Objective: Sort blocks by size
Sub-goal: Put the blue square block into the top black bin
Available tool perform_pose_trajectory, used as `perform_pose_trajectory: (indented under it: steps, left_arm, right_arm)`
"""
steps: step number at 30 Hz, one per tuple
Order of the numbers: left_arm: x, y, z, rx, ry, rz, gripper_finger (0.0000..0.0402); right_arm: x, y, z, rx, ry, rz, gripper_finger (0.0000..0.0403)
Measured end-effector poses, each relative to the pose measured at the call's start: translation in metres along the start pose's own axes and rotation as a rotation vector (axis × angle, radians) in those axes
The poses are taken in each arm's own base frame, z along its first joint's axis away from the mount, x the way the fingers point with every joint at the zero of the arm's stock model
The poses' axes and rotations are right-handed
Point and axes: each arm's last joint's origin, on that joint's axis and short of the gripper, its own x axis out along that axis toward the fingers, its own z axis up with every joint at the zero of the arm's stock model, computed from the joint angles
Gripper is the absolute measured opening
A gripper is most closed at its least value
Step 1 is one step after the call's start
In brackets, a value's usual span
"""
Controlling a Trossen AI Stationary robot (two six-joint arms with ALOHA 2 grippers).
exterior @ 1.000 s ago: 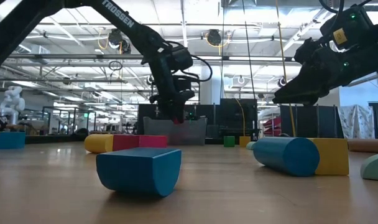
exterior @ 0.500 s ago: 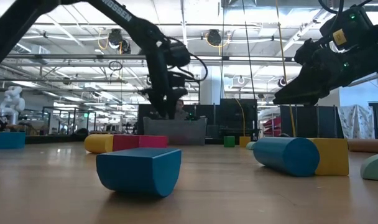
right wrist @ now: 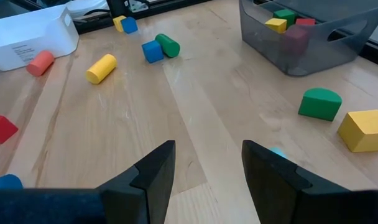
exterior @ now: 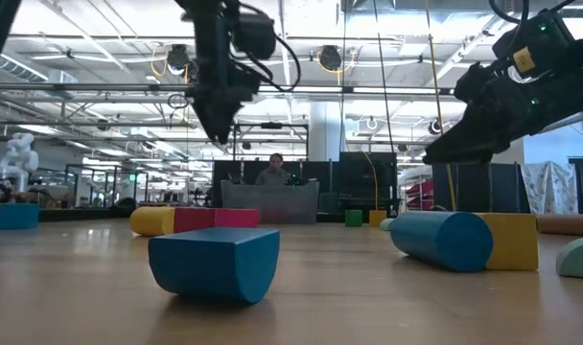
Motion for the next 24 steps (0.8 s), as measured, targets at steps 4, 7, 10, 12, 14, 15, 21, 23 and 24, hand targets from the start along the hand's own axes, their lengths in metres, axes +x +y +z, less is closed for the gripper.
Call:
perform_pose_trajectory:
  steps: [4,7,10,12,14,15,21,23,24]
  left_arm:
    - [-0.012,-0.01,-0.022,0.005,-0.004,-0.01,0.0249]
    - [-0.015,-0.018,-0.043,0.018,0.02,-0.047,0.0249]
    - [-0.012,-0.025,-0.067,0.03,0.107,-0.12,0.0249]
    - [-0.009,-0.028,-0.084,0.028,0.155,-0.132,0.0249]
    - [-0.006,-0.032,-0.098,0.022,0.197,-0.123,0.0249]
    - [-0.004,-0.034,-0.104,0.016,0.213,-0.12,0.0249]
    - [0.008,-0.044,-0.142,0.036,0.322,-0.103,0.0249]
    - [0.012,-0.047,-0.152,0.044,0.349,-0.104,0.0249]
    - [0.015,-0.048,-0.156,0.051,0.359,-0.101,0.0249]
  right_arm:
    - [0.0,0.0,-0.001,0.0,0.006,-0.002,0.0176]
    - [0.0,0.0,-0.001,-0.001,0.014,-0.003,0.0176]
    - [0.0,0.0,-0.001,-0.001,0.013,-0.003,0.0176]
    - [0.0,0.0,-0.001,-0.001,0.012,-0.003,0.0176]
    - [0.0,0.0,-0.001,-0.001,0.011,-0.002,0.0176]
    - [0.0,0.0,-0.001,-0.001,0.01,-0.002,0.0176]
    - [0.0,0.0,-0.001,0.0,0.007,-0.002,0.0176]
    - [0.0,0.0,-0.001,-0.001,0.013,-0.003,0.0176]
    - [0.0,0.0,-0.001,-0.001,0.013,-0.003,0.0176]
